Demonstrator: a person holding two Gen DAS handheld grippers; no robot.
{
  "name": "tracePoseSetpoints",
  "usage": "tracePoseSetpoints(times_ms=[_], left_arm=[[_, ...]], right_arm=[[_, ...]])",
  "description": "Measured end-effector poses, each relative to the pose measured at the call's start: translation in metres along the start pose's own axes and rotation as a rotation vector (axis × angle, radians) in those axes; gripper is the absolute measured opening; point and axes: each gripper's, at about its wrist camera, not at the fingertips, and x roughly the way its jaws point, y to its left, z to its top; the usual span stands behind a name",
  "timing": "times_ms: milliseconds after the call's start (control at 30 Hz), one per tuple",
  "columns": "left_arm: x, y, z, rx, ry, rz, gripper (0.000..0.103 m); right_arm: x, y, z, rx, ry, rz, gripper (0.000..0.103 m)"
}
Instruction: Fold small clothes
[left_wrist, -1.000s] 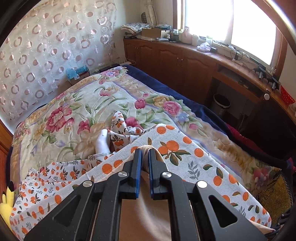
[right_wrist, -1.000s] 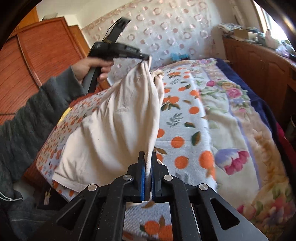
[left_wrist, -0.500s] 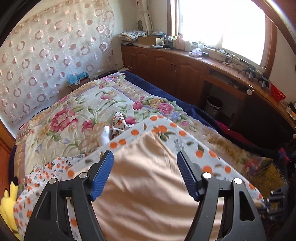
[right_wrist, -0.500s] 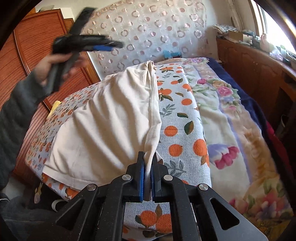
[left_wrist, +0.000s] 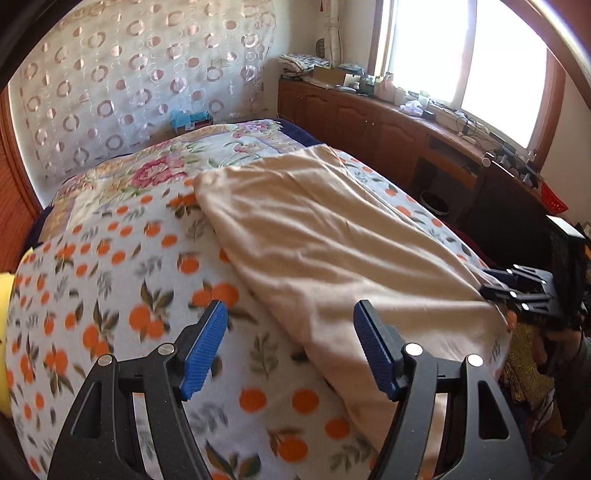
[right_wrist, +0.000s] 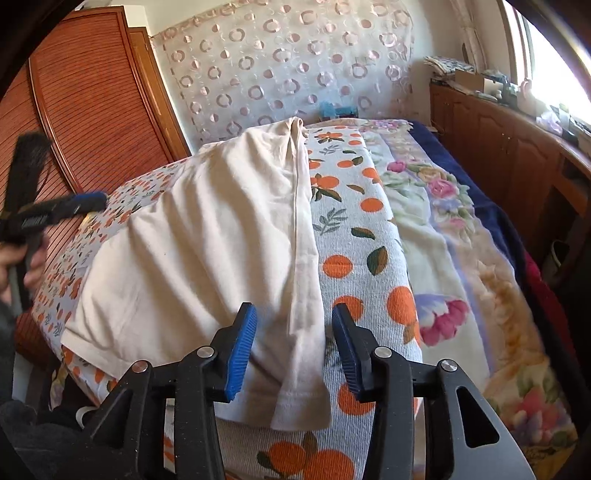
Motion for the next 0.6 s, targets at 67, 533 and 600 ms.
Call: tracePoseSetpoints(times_ms=[67,533,600], left_arm=[[-0.008,-0.003,-0.016,-0.021,-0.008,-0.015,0.072],[-0.009,-0.043,-0.081,-0.051,0.034,-0.143,0.064],[-0.008,-0.051,-0.087,-0.061,0.047,-0.173,0.058]], right_arm=[[0.001,0.002,0.0,0.0,-0.001,0.0,0.047],[0.003,0.03,-0.003,-0.088,0.064,0.028,0.047],[0.003,0.032,-0.002,-0.1,0.07,0.027,0.047]])
